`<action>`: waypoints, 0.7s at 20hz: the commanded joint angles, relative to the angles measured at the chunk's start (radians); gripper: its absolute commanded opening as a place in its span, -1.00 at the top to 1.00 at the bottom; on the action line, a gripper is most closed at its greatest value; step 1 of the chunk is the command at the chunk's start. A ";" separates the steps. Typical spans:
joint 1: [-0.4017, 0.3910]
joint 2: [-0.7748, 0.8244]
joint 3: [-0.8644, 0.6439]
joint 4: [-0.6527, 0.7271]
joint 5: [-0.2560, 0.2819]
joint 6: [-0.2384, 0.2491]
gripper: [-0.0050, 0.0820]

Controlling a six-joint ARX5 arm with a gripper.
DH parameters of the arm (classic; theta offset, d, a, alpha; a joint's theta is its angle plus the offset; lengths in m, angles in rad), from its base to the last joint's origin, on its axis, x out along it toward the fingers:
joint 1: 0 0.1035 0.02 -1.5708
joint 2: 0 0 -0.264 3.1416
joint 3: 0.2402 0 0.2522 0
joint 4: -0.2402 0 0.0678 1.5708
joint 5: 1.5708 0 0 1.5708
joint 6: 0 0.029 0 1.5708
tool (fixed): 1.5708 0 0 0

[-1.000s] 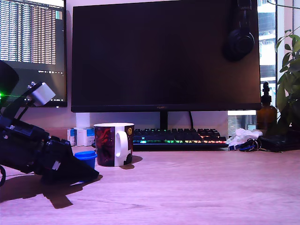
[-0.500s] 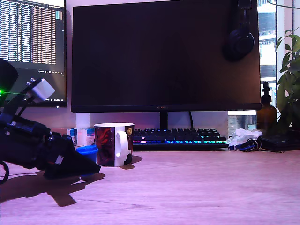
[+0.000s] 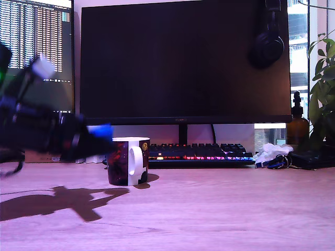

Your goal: Pick up the coffee capsules on the table and drop them inside the coffee cup

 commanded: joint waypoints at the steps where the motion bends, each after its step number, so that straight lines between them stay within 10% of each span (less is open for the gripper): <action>1: -0.002 0.003 0.020 0.006 0.003 -0.026 0.52; 7: -0.002 0.003 0.145 -0.074 0.004 -0.166 0.52; 14: -0.002 0.003 0.407 -0.520 -0.070 -0.174 0.51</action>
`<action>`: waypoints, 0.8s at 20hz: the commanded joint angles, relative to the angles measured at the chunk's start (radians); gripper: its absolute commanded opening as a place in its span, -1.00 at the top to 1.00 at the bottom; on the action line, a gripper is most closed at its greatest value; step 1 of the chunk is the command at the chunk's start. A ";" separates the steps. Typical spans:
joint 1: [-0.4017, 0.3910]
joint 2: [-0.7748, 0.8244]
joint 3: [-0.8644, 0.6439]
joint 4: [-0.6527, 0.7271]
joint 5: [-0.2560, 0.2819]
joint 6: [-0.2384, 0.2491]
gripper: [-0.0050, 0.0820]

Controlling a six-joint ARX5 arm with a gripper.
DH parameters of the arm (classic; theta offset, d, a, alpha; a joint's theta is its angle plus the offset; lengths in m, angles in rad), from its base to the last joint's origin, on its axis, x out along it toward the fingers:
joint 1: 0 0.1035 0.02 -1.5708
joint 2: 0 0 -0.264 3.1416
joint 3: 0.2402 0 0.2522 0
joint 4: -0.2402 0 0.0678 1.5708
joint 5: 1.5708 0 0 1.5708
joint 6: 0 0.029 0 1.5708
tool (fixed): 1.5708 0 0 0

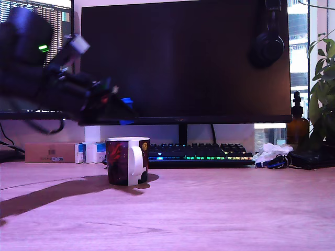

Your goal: Pick up the coffee capsules on the table and drop them inside the coffee cup

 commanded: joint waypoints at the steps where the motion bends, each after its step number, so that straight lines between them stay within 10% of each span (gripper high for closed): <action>1: -0.002 0.003 0.039 -0.080 -0.018 0.020 0.51; 16: -0.003 0.003 0.073 -0.244 -0.054 0.082 0.51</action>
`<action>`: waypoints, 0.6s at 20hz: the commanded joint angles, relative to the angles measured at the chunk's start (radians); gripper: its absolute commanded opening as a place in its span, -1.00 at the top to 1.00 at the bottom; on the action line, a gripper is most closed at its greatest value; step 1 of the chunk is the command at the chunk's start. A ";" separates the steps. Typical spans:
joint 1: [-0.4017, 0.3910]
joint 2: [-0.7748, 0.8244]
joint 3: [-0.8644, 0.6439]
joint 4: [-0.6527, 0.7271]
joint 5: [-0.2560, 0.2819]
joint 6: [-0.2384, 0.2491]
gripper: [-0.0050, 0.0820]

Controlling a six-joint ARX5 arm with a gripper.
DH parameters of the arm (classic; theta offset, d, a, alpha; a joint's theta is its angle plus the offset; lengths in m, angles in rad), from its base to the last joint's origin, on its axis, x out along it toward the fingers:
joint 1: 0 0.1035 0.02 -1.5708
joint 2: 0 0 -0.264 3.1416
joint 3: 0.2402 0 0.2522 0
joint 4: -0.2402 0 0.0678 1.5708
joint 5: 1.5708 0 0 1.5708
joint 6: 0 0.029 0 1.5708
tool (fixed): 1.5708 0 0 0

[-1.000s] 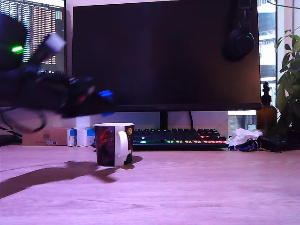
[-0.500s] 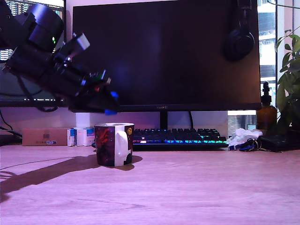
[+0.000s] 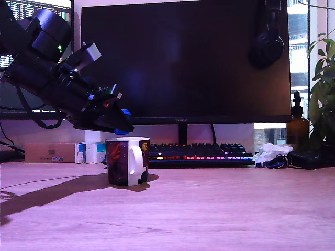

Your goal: Pick up the coffee capsules on the table and drop them inside the coffee cup

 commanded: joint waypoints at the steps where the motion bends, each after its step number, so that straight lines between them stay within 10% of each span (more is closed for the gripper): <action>1: -0.003 0.003 -0.005 0.002 -0.002 0.017 0.51; 12: -0.002 0.003 -0.005 -0.007 0.003 0.032 0.46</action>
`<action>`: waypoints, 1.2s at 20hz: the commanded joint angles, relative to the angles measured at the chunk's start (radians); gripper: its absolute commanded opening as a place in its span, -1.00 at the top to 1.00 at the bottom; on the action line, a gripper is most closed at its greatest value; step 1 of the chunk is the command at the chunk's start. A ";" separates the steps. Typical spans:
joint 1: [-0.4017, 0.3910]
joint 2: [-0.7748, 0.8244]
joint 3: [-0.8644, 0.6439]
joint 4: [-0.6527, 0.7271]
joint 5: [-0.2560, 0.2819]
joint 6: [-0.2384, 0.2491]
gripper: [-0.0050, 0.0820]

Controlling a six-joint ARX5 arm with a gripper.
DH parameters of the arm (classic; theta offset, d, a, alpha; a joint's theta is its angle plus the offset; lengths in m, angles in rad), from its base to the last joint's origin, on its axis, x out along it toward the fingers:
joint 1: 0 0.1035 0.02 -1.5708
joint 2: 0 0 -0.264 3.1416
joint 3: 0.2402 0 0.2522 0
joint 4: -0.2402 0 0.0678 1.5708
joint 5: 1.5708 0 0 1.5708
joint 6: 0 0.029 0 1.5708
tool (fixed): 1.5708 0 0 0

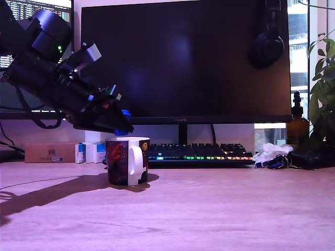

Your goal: Pick up the coffee capsules on the table and drop them inside the coffee cup

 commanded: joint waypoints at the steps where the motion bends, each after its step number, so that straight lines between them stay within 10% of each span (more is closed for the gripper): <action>1: -0.002 0.003 -0.005 0.007 0.002 0.013 0.30; 4: -0.002 0.003 -0.005 0.005 0.056 0.039 -0.33; 11: -0.002 -0.047 -0.005 -0.001 0.122 0.009 -0.33; 15: -0.002 -0.163 -0.005 -0.113 0.122 -0.002 -0.05; 20: -0.002 -0.274 -0.005 -0.337 0.122 0.001 0.94; 24: -0.002 -0.357 -0.005 -0.481 0.089 -0.022 0.94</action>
